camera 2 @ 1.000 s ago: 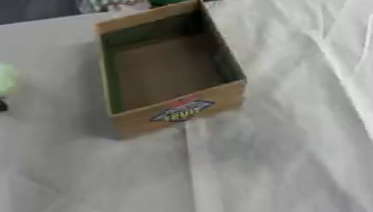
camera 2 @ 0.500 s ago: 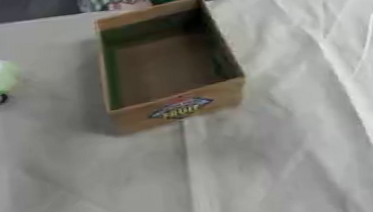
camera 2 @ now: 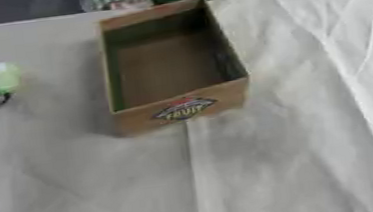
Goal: Pick up objects on the table and place them in the box.
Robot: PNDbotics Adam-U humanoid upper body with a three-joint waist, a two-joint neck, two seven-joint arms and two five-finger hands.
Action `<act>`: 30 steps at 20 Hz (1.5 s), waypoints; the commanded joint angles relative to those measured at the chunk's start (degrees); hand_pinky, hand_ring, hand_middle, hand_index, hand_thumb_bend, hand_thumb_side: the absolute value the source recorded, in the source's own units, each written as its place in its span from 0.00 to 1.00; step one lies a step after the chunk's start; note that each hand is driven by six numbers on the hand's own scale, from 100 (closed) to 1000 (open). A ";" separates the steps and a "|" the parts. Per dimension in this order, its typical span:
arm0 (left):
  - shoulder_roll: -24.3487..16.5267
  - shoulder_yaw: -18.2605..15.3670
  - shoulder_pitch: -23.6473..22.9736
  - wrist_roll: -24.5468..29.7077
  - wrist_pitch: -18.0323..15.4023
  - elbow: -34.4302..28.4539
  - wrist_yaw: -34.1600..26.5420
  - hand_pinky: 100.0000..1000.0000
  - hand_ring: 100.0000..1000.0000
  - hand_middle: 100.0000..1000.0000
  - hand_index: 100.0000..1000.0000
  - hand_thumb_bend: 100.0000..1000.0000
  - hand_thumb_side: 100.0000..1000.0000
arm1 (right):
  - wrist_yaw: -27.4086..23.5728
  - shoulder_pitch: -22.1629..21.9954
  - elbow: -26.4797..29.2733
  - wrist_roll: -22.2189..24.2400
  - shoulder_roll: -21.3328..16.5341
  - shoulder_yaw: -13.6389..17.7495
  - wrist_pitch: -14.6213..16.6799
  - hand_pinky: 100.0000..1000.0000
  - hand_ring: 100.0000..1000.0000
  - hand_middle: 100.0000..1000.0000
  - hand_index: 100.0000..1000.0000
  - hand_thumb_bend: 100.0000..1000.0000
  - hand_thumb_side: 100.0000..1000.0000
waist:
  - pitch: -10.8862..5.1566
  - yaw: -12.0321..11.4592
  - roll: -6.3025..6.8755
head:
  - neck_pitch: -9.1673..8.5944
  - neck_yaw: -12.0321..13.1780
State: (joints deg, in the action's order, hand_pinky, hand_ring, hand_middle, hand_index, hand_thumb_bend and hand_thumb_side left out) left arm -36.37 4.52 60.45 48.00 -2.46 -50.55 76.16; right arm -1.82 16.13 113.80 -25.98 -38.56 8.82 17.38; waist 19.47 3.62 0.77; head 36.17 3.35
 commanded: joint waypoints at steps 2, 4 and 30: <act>-2.15 0.25 1.34 -5.96 0.41 -3.82 3.26 0.41 0.57 0.45 0.69 0.00 0.34 | 0.06 0.41 0.79 -0.17 -1.02 0.48 -0.05 0.81 0.64 0.71 0.91 0.00 0.65 | -1.31 -0.02 0.05 | -0.29 0.02; -2.15 0.52 0.97 -12.56 0.44 -4.84 6.60 0.32 0.47 0.35 0.57 0.00 0.15 | -0.05 0.40 0.79 -0.29 -0.96 0.55 0.01 0.81 0.64 0.71 0.91 0.00 0.66 | -1.38 0.02 0.04 | -0.39 -0.05; 13.60 7.62 8.38 -26.69 -0.65 -30.41 -1.22 0.33 0.46 0.28 0.48 0.00 0.23 | -1.72 1.61 0.79 0.27 -1.90 -0.23 0.74 0.80 0.64 0.71 0.90 0.00 0.64 | -4.63 0.15 -0.05 | 2.00 -0.52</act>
State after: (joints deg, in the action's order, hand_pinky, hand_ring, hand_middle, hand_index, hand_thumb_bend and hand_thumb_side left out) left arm -23.73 12.06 67.29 21.58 -3.28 -80.25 75.56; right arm -3.08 17.08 113.80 -25.97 -38.60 8.38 18.02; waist 16.21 3.76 0.92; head 37.77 2.63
